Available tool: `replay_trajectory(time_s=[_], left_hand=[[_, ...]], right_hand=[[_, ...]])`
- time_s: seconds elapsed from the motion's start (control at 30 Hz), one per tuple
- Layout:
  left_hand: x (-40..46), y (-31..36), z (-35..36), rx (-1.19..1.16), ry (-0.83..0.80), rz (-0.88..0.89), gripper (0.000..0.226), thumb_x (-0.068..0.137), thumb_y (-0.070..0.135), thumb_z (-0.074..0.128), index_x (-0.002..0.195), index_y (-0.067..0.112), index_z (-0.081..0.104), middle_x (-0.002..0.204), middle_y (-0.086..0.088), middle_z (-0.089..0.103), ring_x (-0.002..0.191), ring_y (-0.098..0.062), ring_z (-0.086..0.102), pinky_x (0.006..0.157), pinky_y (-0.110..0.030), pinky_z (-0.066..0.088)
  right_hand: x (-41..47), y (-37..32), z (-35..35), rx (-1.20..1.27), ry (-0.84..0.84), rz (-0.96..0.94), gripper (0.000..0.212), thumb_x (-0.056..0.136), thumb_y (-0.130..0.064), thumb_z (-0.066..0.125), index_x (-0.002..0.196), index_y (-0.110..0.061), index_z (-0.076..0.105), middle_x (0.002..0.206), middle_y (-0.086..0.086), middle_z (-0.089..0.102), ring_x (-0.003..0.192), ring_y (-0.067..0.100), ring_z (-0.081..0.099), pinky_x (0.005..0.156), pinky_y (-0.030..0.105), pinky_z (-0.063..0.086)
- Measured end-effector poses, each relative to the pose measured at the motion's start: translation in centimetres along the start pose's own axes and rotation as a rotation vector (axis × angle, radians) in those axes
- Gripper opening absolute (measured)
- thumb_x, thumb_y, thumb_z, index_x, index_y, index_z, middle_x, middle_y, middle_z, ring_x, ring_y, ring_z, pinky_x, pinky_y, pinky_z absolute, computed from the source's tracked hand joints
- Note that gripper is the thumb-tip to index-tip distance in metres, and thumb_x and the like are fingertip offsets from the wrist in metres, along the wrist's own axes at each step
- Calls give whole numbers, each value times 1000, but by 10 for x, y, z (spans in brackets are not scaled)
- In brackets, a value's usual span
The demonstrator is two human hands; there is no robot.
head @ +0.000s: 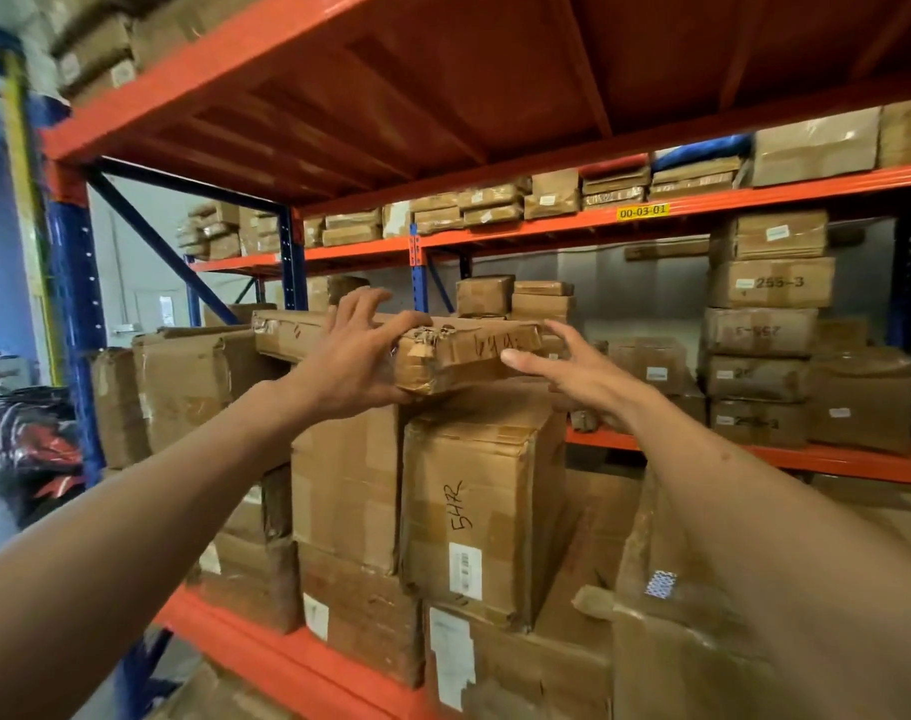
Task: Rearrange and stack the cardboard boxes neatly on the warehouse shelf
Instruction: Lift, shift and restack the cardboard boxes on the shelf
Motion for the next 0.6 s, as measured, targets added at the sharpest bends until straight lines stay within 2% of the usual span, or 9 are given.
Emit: replay_trajectory(time_s=[0.1,0.17,0.2,0.27,0.3,0.37,0.43,0.5,0.6], left_hand=[[-15,7,4,-183,-139,-339,115,60,66,83,153,45,19,163,-14,-21,148,-45,-18,118,-65,4],[-28,13,8,-460,-246,-543,142,40,85,78,152,50,-2,163,-13,-26,149,-47,-11,119,-62,9],[-32,16,9,-593,-233,-593,144,38,88,76,151,53,-6,164,-13,-20,149,-47,-2,119,-62,16],[-36,22,7,-792,-68,-627,134,45,85,77,151,48,3,165,-18,2,147,-44,21,115,-59,31],[-37,23,4,-855,47,-623,123,51,79,78,150,43,15,161,-17,18,142,-41,34,112,-56,38],[-40,21,-2,-916,224,-566,90,66,67,79,139,37,35,146,-12,43,126,-31,53,104,-49,49],[-45,18,-7,-945,293,-479,66,76,56,78,128,36,43,132,-6,54,113,-21,62,95,-41,55],[-50,14,-12,-980,328,-434,54,81,50,77,122,35,46,120,1,61,103,-12,65,88,-32,57],[-51,12,-16,-1064,359,-401,48,81,47,78,117,35,49,111,5,66,96,-8,69,79,-25,57]], right_hand=[[6,-7,26,300,-32,5,136,43,-65,95,153,-44,17,152,11,45,130,33,52,106,57,45],[8,-8,34,375,28,3,127,41,-58,98,143,-45,22,135,6,54,115,26,59,95,51,53],[7,-10,34,344,47,-6,121,41,-61,96,136,-47,23,125,1,55,108,21,59,87,45,55],[2,-14,34,315,34,-32,116,41,-67,93,131,-49,22,113,-6,51,102,15,57,75,34,52],[1,-15,34,350,3,-35,118,42,-66,94,135,-47,24,116,-4,52,105,19,59,77,36,54],[-1,-21,36,446,-97,-34,118,48,-56,97,145,-38,33,127,5,57,115,28,60,90,49,56],[-7,-31,38,491,-169,-55,112,54,-45,98,148,-35,39,133,8,60,120,29,60,96,55,53],[-12,-40,38,540,-169,-87,108,54,-38,100,147,-35,44,133,9,61,117,29,64,91,51,57],[-20,-50,30,528,-22,-156,92,44,-41,103,125,-28,62,121,10,70,106,25,72,87,47,60]])
Point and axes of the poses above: each hand's wrist, its own x-axis towards the middle knuckle, its own z-axis out of the palm, y = z × x, the point moved 3 cm from there along x, towards the middle knuckle
